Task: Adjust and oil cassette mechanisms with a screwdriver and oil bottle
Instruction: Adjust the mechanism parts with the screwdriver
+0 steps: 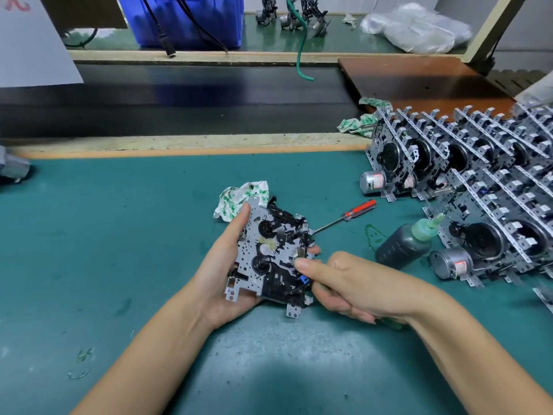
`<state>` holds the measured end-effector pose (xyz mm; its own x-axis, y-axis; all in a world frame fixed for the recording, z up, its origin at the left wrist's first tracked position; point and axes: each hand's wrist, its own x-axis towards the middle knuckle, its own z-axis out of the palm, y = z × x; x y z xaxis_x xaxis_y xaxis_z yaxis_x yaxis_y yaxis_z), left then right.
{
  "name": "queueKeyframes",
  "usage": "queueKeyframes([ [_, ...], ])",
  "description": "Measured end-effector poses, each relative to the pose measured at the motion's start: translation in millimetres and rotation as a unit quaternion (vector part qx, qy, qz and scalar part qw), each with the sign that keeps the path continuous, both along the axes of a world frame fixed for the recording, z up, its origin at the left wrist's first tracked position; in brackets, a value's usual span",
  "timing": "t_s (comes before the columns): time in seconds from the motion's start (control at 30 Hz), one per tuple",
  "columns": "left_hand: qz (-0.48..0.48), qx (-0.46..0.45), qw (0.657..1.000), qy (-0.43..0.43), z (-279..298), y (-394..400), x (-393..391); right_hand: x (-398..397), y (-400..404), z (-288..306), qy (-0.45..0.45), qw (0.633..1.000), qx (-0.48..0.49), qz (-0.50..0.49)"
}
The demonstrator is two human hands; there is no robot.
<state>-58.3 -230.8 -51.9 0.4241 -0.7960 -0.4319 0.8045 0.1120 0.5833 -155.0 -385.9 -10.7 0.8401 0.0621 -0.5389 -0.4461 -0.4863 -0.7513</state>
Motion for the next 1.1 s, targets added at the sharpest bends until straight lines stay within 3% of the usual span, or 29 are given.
queueKeyframes([
  [0.3, -0.024, 0.009, 0.999, -0.026, 1, 1, -1, -8, -2, -5, -0.013, 1.0, -0.004, 0.011],
  [0.5, -0.017, -0.034, 0.999, 0.027, 1, 7, -1, -11, -12, -3, -0.042, 0.997, 0.061, -0.023],
  [0.63, -0.007, -0.075, 0.995, 0.066, 3, 8, -1, -7, -9, -4, -0.193, 0.967, 0.117, -0.118],
  [0.77, -0.025, -0.096, 0.992, 0.072, 6, 6, -4, -5, 1, -12, -0.316, 0.929, 0.12, -0.15],
  [0.87, -0.021, -0.107, 0.991, 0.075, 6, 6, -4, -4, 2, -15, -0.328, 0.932, 0.063, -0.14],
  [1.1, -0.043, -0.089, 0.993, 0.058, 0, 6, -4, -5, 2, -16, -0.317, 0.936, 0.07, -0.134],
])
